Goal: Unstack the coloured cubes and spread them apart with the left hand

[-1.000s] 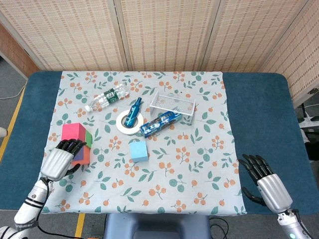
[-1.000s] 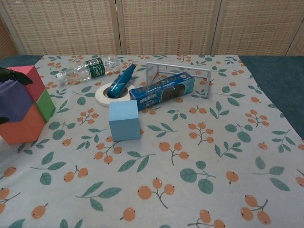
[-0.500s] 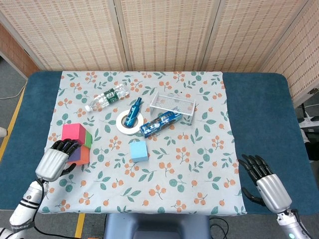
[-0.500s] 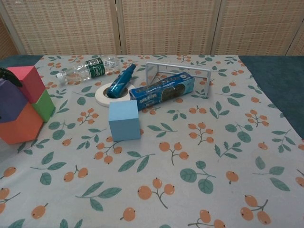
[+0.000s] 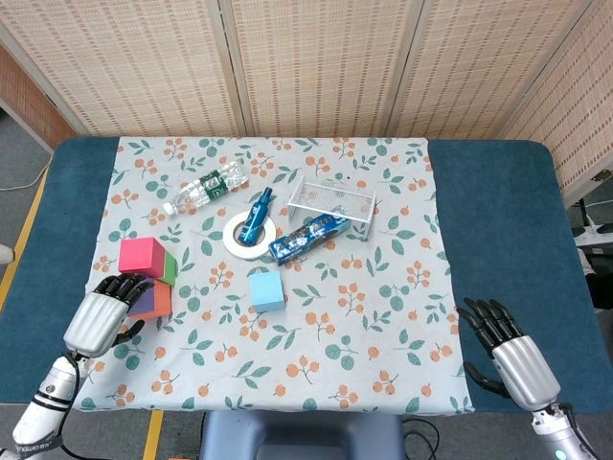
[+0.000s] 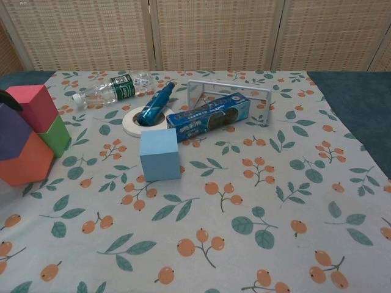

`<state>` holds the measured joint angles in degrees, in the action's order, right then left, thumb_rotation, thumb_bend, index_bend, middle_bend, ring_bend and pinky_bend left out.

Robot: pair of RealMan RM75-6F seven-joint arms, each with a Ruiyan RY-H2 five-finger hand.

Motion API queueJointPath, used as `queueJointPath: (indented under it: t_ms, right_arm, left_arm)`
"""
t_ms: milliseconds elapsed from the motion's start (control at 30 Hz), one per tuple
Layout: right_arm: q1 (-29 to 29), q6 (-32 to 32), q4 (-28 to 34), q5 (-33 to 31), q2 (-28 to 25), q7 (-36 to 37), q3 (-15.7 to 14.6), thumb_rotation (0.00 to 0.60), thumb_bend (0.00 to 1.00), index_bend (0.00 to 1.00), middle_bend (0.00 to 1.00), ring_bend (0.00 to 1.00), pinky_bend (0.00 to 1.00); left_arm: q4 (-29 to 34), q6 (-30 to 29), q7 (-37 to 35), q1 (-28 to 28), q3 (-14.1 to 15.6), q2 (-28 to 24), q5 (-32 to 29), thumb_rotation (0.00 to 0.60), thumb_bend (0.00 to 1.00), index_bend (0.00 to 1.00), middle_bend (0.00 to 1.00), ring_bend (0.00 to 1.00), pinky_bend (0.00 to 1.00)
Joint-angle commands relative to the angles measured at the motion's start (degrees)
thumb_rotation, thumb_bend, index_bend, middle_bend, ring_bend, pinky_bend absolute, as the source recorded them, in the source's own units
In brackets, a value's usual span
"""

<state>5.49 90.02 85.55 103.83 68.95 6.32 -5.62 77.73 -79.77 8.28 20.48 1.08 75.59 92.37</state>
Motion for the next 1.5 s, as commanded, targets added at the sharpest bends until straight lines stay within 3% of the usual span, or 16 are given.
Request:
queueJointPath:
  t_ms: [33, 533, 800, 967, 1200, 1500]
  right_arm:
    - [0.0, 0.0, 0.0, 0.0, 0.0, 0.0, 0.0, 0.6, 0.25, 0.0, 0.0, 0.0, 0.0]
    - [-0.1, -0.1, 0.0, 0.0, 0.3, -0.6, 0.0, 0.6, 0.25, 0.0, 0.0, 0.0, 0.0]
    - [-0.2, 0.3, 0.1, 0.0, 0.1, -0.4, 0.1, 0.6, 0.25, 0.0, 0.0, 0.0, 0.0]
    - [-0.1, 0.1, 0.1, 0.0, 0.1, -0.4, 0.1, 0.6, 0.25, 0.0, 0.0, 0.0, 0.0]
    - [-0.2, 0.1, 0.1, 0.1, 0.3, -0.7, 0.0, 0.6, 0.25, 0.0, 0.0, 0.0, 0.0]
    - [-0.2, -0.1, 0.1, -0.1, 0.5, -1.0, 0.1, 0.6, 0.25, 0.0, 0.0, 0.0, 0.0]
  left_arm:
    - [-0.9, 0.4, -0.1, -0.1, -0.6, 0.2, -1.0, 0.6, 0.28, 0.22, 0.18, 0.18, 0.42]
    - [-0.8, 2.9, -4.8, -0.9, -1.1, -1.6, -3.5, 0.6, 0.27, 0.24, 0.2, 0.21, 0.51]
    - [-0.2, 4.0, -5.4, -1.0, -0.6, -2.1, -3.6, 0.6, 0.29, 0.37, 0.33, 0.36, 0.65]
    - [0.7, 4.2, -5.5, -1.2, -0.8, -2.7, -3.8, 0.6, 0.32, 0.44, 0.47, 0.53, 0.77]
    - [0.3, 2.9, -7.6, -0.6, -2.0, -3.1, -2.8, 0.6, 0.41, 0.54, 0.58, 0.62, 0.86]
    - [1.3, 3.0, -8.5, 1.4, -3.8, -4.2, -1.8, 0.6, 0.45, 0.57, 0.59, 0.63, 0.87]
